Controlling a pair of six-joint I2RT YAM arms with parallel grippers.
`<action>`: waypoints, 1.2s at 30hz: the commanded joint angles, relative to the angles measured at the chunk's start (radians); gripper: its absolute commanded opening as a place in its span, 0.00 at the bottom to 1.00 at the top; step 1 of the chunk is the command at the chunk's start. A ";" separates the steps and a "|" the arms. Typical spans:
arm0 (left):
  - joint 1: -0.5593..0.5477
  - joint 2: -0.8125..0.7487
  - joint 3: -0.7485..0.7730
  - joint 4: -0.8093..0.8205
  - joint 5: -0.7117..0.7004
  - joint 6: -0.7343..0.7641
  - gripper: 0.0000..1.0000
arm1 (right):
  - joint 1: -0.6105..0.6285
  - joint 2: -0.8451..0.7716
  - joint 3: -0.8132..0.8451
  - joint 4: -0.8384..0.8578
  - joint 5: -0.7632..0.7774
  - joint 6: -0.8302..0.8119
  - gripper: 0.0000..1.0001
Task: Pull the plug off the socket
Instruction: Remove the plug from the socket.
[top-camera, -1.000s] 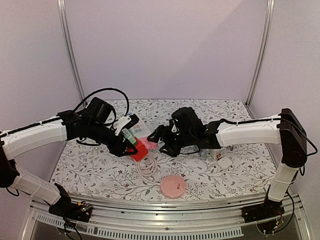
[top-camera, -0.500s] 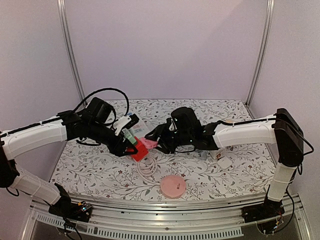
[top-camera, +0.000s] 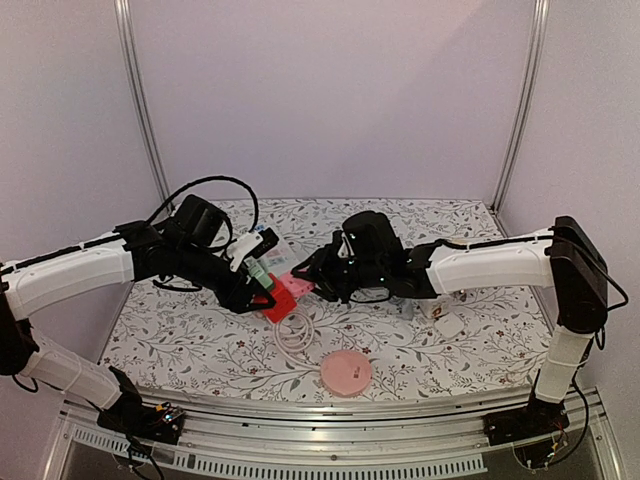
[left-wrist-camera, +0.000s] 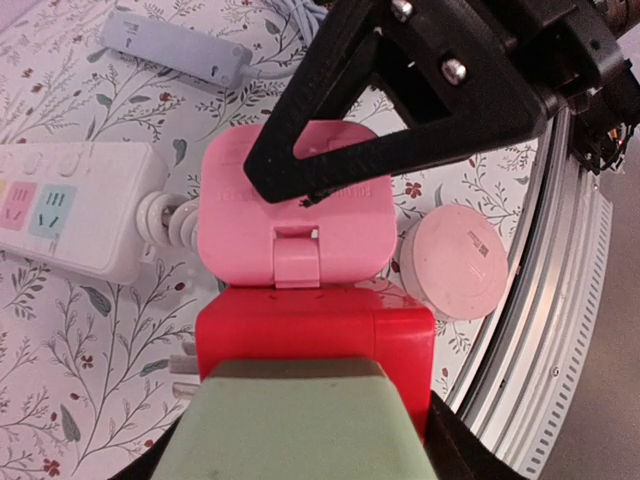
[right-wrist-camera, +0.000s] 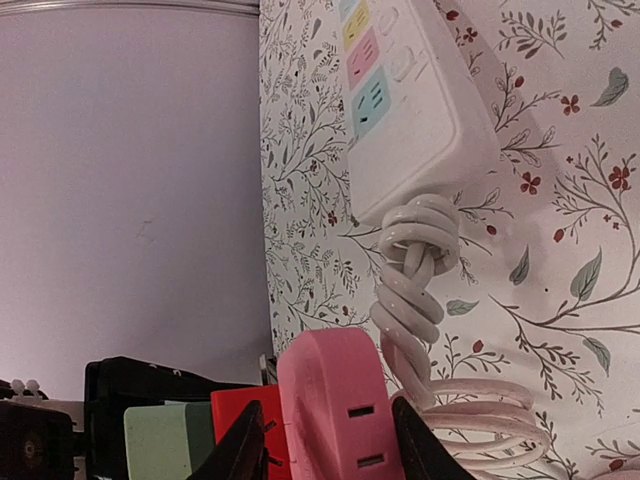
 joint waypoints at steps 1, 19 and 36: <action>-0.020 -0.016 0.014 0.099 0.017 0.030 0.24 | 0.009 -0.019 0.035 0.025 -0.017 -0.037 0.39; -0.030 -0.012 0.014 0.097 0.012 0.032 0.24 | 0.019 0.051 0.069 0.021 -0.071 -0.060 0.33; -0.035 -0.011 0.014 0.094 0.002 0.037 0.24 | 0.021 0.087 0.088 0.023 -0.107 -0.047 0.23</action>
